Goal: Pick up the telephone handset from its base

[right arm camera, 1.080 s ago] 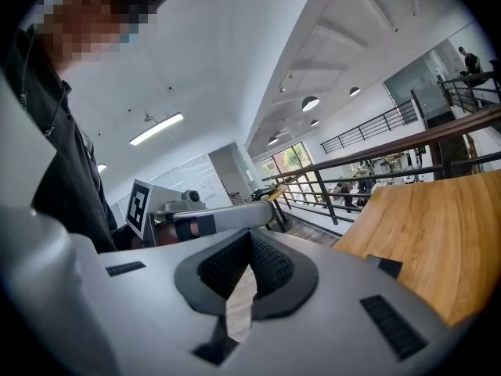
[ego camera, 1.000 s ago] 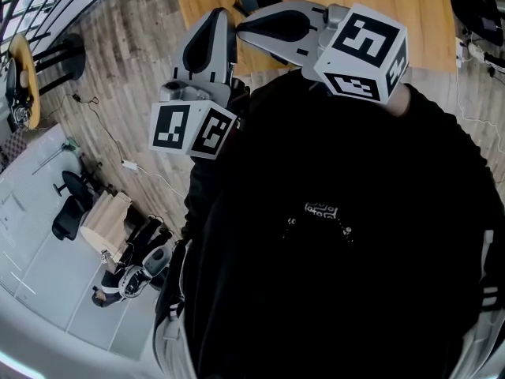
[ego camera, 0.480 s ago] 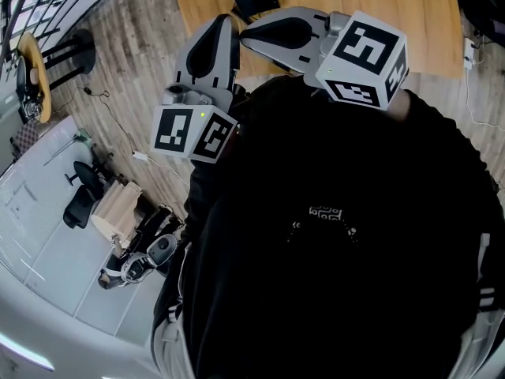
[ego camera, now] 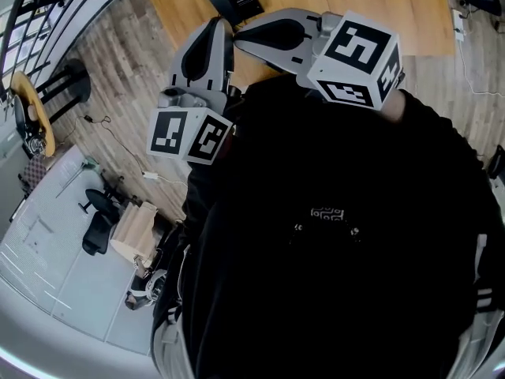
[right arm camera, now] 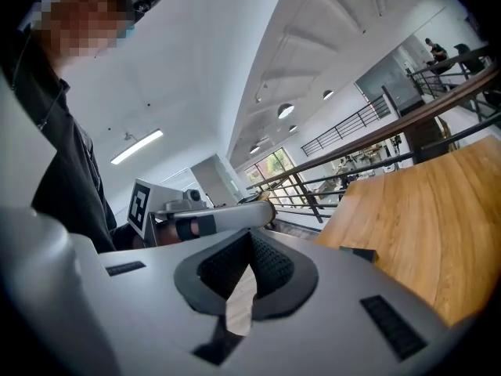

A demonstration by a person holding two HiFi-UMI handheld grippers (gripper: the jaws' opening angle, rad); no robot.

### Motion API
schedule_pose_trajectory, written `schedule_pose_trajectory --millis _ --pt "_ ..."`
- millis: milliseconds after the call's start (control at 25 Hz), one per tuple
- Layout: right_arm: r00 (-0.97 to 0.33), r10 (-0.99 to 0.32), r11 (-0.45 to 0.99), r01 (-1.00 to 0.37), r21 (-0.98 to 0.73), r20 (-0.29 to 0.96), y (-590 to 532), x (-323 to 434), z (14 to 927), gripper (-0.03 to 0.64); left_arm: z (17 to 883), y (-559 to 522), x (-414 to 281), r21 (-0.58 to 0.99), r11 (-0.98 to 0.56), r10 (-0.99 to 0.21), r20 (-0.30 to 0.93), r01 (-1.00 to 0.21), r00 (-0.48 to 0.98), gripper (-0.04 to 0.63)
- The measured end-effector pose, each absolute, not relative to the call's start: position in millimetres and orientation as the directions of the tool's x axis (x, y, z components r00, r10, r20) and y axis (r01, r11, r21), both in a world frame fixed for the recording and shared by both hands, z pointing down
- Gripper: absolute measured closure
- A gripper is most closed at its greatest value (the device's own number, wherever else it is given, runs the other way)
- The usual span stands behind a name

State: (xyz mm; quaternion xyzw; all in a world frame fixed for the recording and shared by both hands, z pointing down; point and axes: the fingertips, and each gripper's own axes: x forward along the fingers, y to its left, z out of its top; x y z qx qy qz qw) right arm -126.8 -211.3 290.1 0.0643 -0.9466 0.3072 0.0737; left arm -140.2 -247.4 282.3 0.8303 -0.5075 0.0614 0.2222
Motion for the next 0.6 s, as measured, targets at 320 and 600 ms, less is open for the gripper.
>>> schedule_pose_trajectory --millis 320,600 --pt "-0.96 -0.198 0.786 -0.275 -0.553 0.196 -228 -132 280 0.601 271 -265 -142 0.329 -0.493 -0.762 0.284 -0.805 0.582 0.591" --pt "-0.953 -0.214 0.79 -0.299 -0.535 0.217 -223 -152 277 0.601 270 -260 -163 0.403 -0.51 -0.744 0.236 -0.76 0.625 0.591"
